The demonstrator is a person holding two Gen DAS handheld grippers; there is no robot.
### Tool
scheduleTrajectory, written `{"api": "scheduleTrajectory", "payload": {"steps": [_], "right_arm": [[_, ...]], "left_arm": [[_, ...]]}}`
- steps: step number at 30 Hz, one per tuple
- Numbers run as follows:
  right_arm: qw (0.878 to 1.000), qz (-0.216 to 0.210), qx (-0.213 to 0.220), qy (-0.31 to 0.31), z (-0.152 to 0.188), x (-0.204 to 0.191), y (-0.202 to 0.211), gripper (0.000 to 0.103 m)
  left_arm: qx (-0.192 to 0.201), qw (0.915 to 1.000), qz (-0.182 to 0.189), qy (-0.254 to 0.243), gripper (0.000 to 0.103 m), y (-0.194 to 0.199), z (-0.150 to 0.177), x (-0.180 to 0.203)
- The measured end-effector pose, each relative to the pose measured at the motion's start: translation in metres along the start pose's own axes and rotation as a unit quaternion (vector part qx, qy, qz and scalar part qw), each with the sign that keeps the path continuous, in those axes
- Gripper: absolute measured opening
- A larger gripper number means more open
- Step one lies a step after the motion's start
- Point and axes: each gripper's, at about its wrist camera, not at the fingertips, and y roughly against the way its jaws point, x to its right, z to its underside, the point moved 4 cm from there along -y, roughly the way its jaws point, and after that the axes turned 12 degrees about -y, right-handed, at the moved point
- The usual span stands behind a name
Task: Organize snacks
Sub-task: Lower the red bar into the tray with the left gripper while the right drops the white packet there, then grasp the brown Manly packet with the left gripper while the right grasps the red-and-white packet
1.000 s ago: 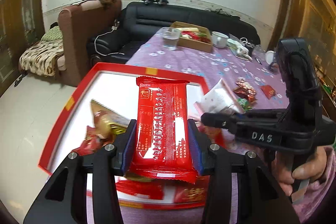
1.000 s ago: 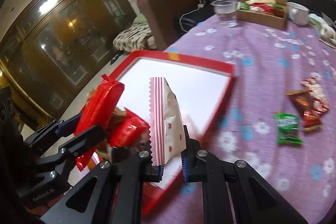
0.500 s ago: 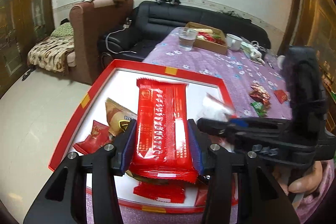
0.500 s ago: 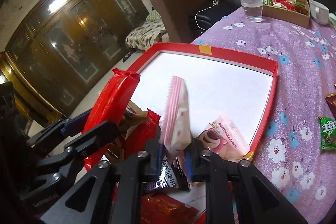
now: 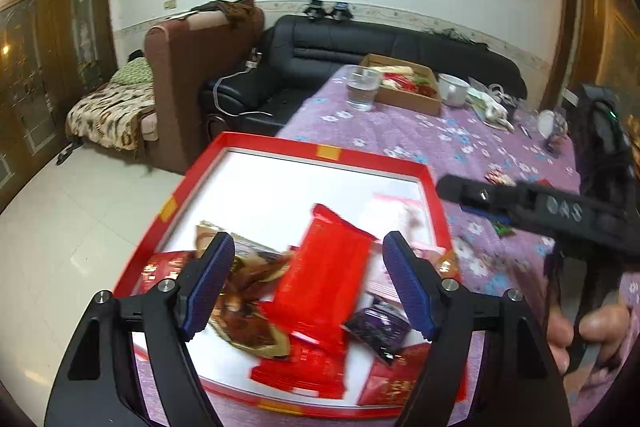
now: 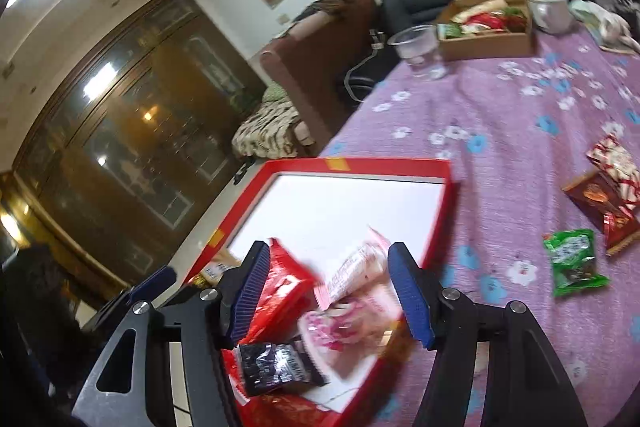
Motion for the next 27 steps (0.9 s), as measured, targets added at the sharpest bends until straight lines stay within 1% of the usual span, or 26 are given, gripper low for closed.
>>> {"api": "scheduleTrajectory", "payload": {"steps": [4, 6, 7, 9, 12, 14, 16, 18, 21, 23, 25, 26, 27], "right_arm": [[0.999, 0.029, 0.022, -0.025, -0.023, 0.026, 0.017, 0.063], [0.997, 0.057, 0.037, -0.038, -0.038, 0.047, 0.031, 0.063], [0.995, 0.077, 0.049, -0.051, -0.050, 0.064, 0.041, 0.063], [0.990, 0.105, 0.063, -0.072, -0.069, 0.091, 0.054, 0.063], [0.981, 0.154, 0.078, -0.089, -0.094, 0.127, 0.065, 0.063], [0.976, 0.186, 0.074, -0.090, -0.108, 0.146, 0.064, 0.063], [0.974, 0.196, 0.066, -0.096, -0.113, 0.160, 0.059, 0.062], [0.974, 0.200, 0.045, -0.100, -0.116, 0.171, 0.047, 0.060], [0.973, 0.216, 0.028, -0.082, -0.112, 0.174, 0.028, 0.053], [0.970, 0.234, 0.037, -0.053, -0.105, 0.164, 0.022, 0.053], [0.970, 0.242, 0.024, -0.017, -0.098, 0.156, 0.013, 0.040], [0.966, 0.258, 0.021, 0.011, -0.093, 0.149, 0.008, 0.036], [0.958, 0.282, 0.019, 0.047, -0.087, 0.142, 0.003, 0.033]], "left_arm": [[-0.003, 0.9994, 0.020, -0.027, 0.077, 0.000, -0.003, 0.019], [-0.002, 0.9986, 0.028, -0.044, 0.077, 0.001, -0.006, 0.029], [-0.002, 0.9983, 0.032, -0.049, 0.077, 0.001, -0.007, 0.034], [-0.004, 0.9974, 0.040, -0.059, 0.077, 0.000, -0.008, 0.043], [-0.015, 0.9955, 0.058, -0.074, 0.077, -0.003, -0.009, 0.059], [-0.018, 0.9944, 0.063, -0.083, 0.077, -0.003, -0.009, 0.068], [-0.022, 0.9928, 0.068, -0.096, 0.077, -0.003, -0.009, 0.078], [-0.024, 0.9916, 0.071, -0.106, 0.077, -0.002, -0.009, 0.086], [-0.029, 0.9894, 0.080, -0.118, 0.077, 0.000, -0.010, 0.099], [-0.030, 0.9881, 0.084, -0.125, 0.077, 0.002, -0.009, 0.107], [-0.031, 0.9873, 0.085, -0.130, 0.077, 0.004, -0.009, 0.113], [-0.032, 0.9870, 0.085, -0.132, 0.077, 0.005, -0.009, 0.115], [-0.033, 0.9869, 0.086, -0.133, 0.077, 0.006, -0.008, 0.116]]}}
